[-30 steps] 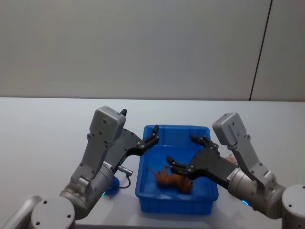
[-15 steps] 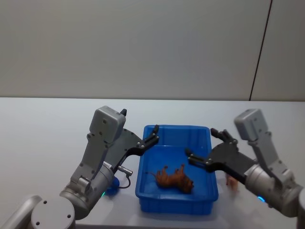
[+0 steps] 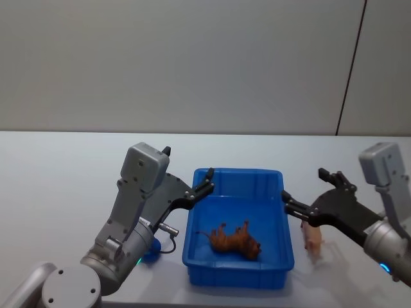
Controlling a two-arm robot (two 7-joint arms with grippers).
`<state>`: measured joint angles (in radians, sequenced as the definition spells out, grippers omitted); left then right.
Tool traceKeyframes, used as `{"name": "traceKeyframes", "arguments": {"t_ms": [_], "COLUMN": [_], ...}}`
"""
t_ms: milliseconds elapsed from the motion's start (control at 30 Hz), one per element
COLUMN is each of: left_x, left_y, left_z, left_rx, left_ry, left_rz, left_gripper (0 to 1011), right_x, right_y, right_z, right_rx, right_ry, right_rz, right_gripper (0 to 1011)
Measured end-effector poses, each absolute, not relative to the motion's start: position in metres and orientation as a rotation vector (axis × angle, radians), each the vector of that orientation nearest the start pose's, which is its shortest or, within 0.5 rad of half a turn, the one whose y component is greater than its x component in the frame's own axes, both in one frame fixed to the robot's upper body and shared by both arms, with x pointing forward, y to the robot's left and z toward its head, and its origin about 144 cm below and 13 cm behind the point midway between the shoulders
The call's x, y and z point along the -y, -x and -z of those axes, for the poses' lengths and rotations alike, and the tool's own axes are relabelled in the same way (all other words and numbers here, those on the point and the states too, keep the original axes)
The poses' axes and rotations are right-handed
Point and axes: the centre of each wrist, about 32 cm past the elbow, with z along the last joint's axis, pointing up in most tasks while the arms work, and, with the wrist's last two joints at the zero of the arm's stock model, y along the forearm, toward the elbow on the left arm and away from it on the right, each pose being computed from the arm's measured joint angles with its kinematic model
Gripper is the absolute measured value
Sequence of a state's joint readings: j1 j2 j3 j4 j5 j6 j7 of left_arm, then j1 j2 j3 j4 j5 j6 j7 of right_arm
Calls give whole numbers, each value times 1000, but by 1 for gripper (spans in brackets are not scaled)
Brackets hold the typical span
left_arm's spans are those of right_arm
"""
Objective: Pick up the two dolls from the table and place them into the box.
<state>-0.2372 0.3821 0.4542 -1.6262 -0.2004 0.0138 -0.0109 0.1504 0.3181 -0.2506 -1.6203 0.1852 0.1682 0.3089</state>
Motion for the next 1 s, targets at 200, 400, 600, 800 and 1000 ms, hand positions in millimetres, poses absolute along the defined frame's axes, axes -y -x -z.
{"name": "traceKeyframes", "arguments": {"t_ms": [200,400,600,800,1000], "left_x": [-198,-198,-198,-198,-198], "left_y": [-492,-492,-492,-492,-492], "left_z": [-1204,-1204,-1204,-1204,-1204], "left_rx": [268,268,268,268,268], "left_ry": [-61,-61,-61,-61,-61], "left_rz": [-1124,-1124,-1124,-1124,-1124], "left_gripper": [1003,1003,1003,1003,1003], "right_x": [247,254,260,264,264], "right_y": [-486,-482,-480,-480,-480], "right_z": [-1196,-1193,-1189,-1180,-1172], "right_rx": [56,25,-10,-53,-90], "right_ry": [170,200,240,286,330], "right_rz": [1047,1070,1090,1101,1097], "right_gripper": [1001,1001,1001,1001,1001]}}
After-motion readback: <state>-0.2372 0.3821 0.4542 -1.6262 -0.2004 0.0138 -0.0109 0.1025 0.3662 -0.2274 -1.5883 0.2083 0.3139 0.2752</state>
